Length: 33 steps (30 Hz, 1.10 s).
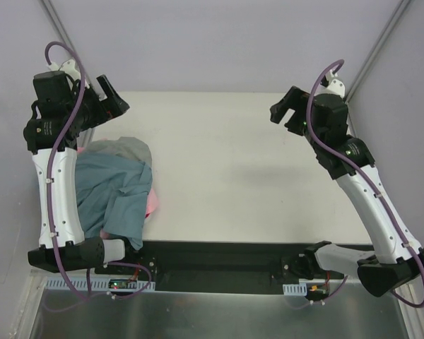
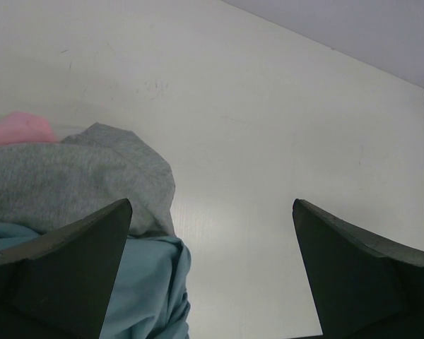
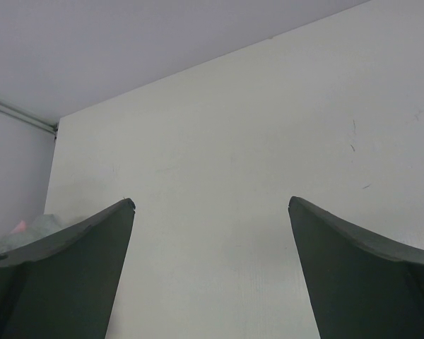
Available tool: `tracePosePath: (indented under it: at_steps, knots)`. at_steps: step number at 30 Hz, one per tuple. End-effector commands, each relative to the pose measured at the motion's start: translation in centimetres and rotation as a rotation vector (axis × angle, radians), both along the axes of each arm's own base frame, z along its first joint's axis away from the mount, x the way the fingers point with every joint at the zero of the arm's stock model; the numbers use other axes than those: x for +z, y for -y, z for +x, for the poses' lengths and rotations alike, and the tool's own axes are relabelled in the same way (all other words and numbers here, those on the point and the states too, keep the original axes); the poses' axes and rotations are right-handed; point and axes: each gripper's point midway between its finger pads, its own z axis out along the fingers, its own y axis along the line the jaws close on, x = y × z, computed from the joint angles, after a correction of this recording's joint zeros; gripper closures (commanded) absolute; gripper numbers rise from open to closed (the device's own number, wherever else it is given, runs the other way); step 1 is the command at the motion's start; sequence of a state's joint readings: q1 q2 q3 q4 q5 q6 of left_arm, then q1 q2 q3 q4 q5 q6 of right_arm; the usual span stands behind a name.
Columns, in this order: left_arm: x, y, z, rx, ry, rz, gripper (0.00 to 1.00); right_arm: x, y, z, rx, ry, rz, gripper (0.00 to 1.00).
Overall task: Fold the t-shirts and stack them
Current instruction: Grab crumpled tshirt from bin with the left arm
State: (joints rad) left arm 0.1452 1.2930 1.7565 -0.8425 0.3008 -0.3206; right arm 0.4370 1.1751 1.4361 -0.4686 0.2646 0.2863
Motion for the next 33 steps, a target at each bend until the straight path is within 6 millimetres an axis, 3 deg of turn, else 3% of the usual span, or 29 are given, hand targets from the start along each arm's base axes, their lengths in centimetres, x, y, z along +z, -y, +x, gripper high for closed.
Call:
tracePosePath:
  at_steps: [1,13,17,20,23,28,33]
  knots:
    - [1.8,-0.7,-0.7,0.021,0.074,0.055,0.01,1.3,0.0,0.4,-0.008,0.035,0.013,0.04]
    - [2.1,-1.0,-0.6,0.035,0.083,0.062,0.01,1.2,0.4,-0.3,-0.019,0.041,0.028,0.04]
    - [2.1,-1.7,-1.4,0.075,0.080,0.091,0.01,0.8,0.0,-0.5,0.000,0.030,0.044,0.04]
    - [0.6,-5.4,-4.2,0.236,0.002,0.179,0.02,0.5,-1.2,-0.8,0.058,0.009,0.069,0.04]
    - [-1.1,-8.6,-7.9,0.401,-0.039,0.175,0.03,-1.4,-2.6,-0.8,0.117,-0.051,0.081,0.04]
    - [-6.1,-8.8,-11.6,0.559,-0.149,0.082,0.03,-5.2,-4.9,-0.4,0.184,-0.186,0.117,0.04]
    - [-8.7,-9.0,-12.5,0.606,-0.227,0.065,0.02,-4.5,-5.2,0.4,0.198,-0.164,0.094,0.04]
